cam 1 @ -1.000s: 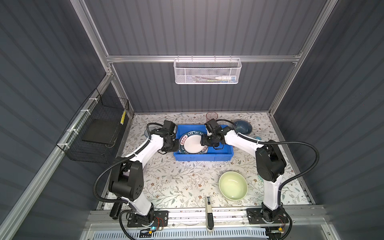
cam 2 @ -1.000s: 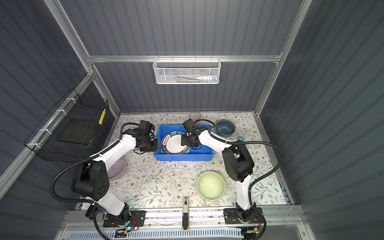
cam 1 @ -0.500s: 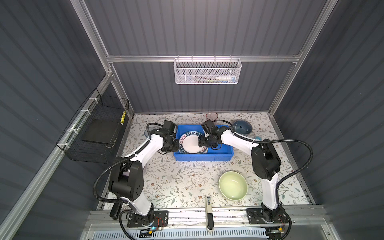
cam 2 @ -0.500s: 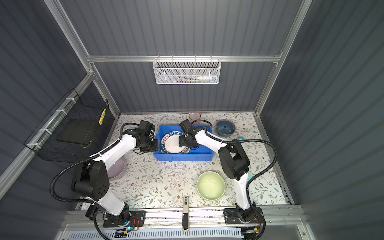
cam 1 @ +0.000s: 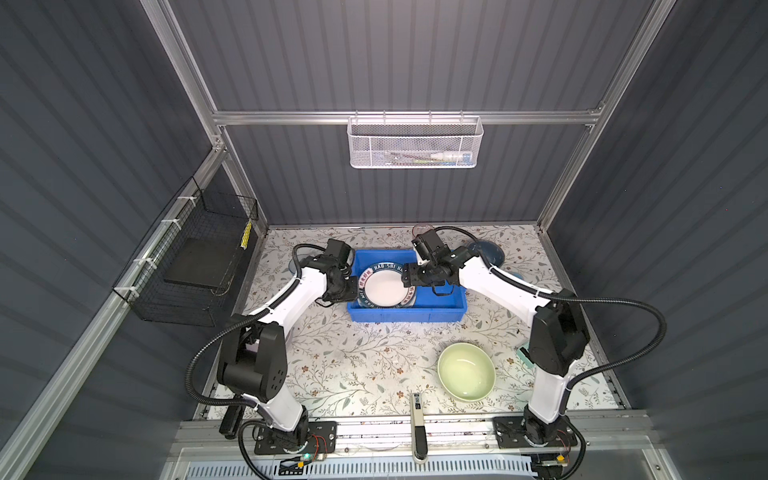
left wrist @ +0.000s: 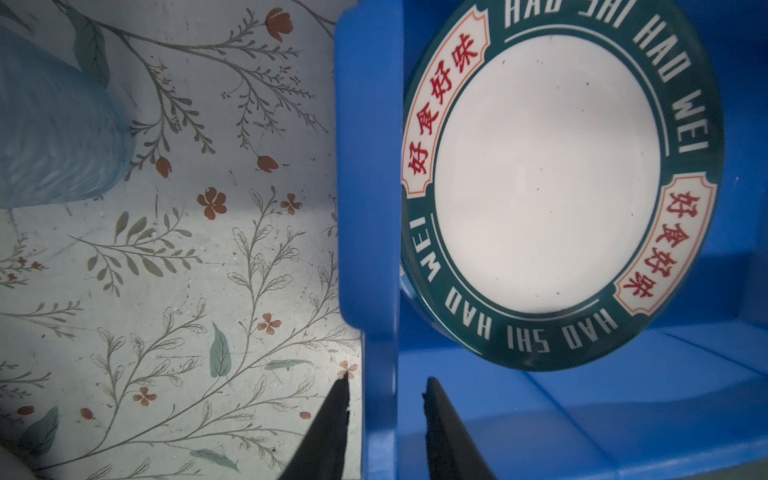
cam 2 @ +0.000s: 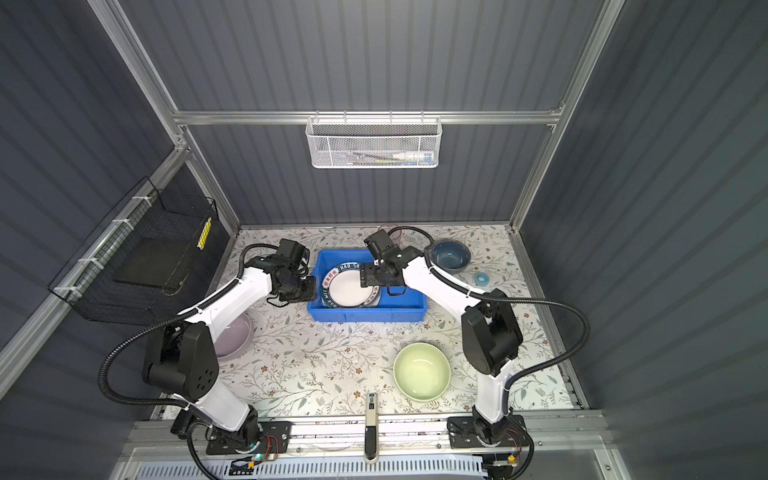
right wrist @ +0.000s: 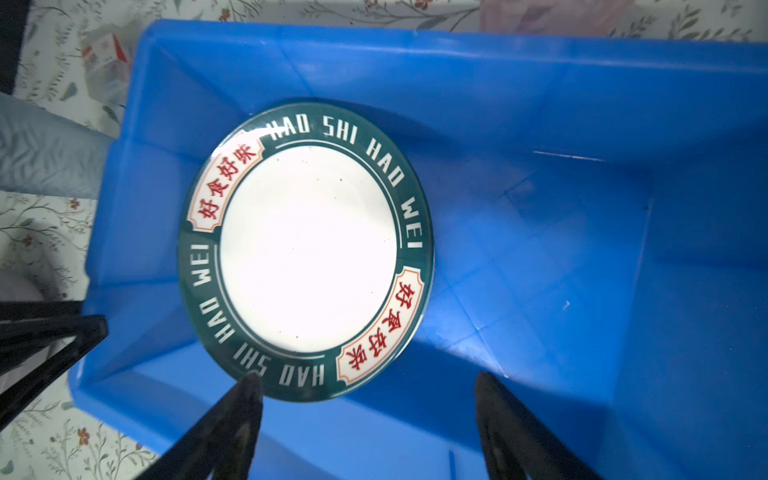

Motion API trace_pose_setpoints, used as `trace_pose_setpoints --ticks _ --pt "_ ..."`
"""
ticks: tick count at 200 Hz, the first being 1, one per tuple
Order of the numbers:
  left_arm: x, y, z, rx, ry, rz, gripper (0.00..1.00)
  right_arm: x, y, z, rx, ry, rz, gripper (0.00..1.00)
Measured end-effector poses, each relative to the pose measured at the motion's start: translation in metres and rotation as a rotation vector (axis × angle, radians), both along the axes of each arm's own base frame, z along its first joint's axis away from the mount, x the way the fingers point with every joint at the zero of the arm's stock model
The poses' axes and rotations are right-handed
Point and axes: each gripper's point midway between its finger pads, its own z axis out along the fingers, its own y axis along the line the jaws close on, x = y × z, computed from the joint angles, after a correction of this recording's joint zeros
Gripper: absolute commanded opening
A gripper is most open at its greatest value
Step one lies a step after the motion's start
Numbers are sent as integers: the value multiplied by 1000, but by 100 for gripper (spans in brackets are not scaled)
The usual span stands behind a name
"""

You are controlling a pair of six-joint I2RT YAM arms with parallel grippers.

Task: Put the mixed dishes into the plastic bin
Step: 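Lower the green-rimmed plate into the bin and open the right gripper, then move the right gripper to the pale green bowl while left draws back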

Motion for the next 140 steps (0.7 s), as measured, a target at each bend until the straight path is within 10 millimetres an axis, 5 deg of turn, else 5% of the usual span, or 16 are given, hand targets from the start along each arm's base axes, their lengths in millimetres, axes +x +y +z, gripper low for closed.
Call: trace_pose_setpoints --ticks 60,95,140 --pt "-5 -1 19 -27 -30 -5 50 -49 -45 5 -40 9 20 83" --pt "-10 -4 49 -72 -90 -10 62 -95 -92 -3 -95 42 2 84" --pt "-19 0 72 -86 -138 -4 67 -128 -157 -24 -114 98 -127 79"
